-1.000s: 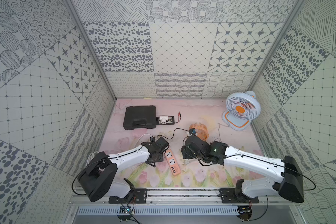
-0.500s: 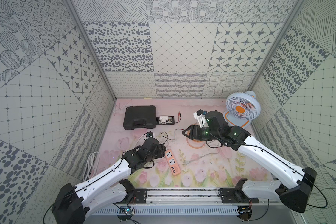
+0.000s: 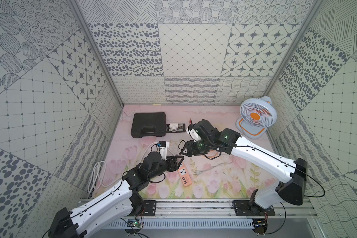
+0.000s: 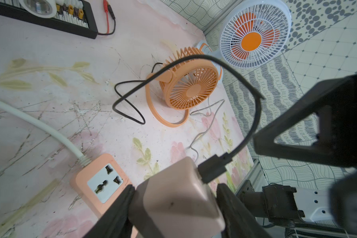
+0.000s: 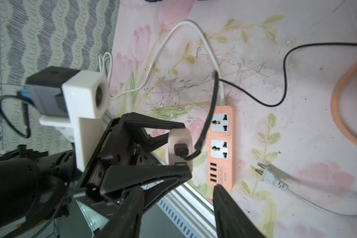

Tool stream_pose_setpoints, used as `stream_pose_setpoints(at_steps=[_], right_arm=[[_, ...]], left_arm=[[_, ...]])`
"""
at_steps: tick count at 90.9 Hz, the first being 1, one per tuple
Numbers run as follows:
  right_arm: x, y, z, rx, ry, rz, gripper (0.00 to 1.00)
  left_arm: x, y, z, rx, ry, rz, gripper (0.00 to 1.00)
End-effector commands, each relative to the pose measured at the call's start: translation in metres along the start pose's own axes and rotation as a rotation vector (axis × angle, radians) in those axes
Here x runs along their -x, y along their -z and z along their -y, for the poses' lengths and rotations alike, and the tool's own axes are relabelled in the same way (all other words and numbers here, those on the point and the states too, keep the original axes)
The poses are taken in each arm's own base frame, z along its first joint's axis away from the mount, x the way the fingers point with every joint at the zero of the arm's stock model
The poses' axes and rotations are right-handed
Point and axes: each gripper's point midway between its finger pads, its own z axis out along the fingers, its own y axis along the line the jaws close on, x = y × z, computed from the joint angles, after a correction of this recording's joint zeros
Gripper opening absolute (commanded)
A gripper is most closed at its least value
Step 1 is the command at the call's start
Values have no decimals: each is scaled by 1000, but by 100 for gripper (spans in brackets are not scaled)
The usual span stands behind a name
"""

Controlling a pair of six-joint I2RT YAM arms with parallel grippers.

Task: Plug the desk fan into the power strip
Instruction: Pick up the plug from the center of the board.

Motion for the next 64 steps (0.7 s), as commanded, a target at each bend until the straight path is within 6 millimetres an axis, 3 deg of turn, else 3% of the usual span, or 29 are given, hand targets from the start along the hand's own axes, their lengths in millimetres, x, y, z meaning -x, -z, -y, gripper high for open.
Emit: stream_pose_setpoints(at_steps=[1,18,34,64], right_arm=[[14,4,2,-40,18,51,58],[13,-13,7,-63,30,20,60],[4,-26,-1,-60,89,-11,60],[-10,-31,6,-57,82,-44,49]], left_arm=[[22,3,43,-211,-84,113,0],[21,4,50,-236,-134,118,0],[21,3,50,-230,-162,118,0],[23,-6,48,-198,-178,113,0]])
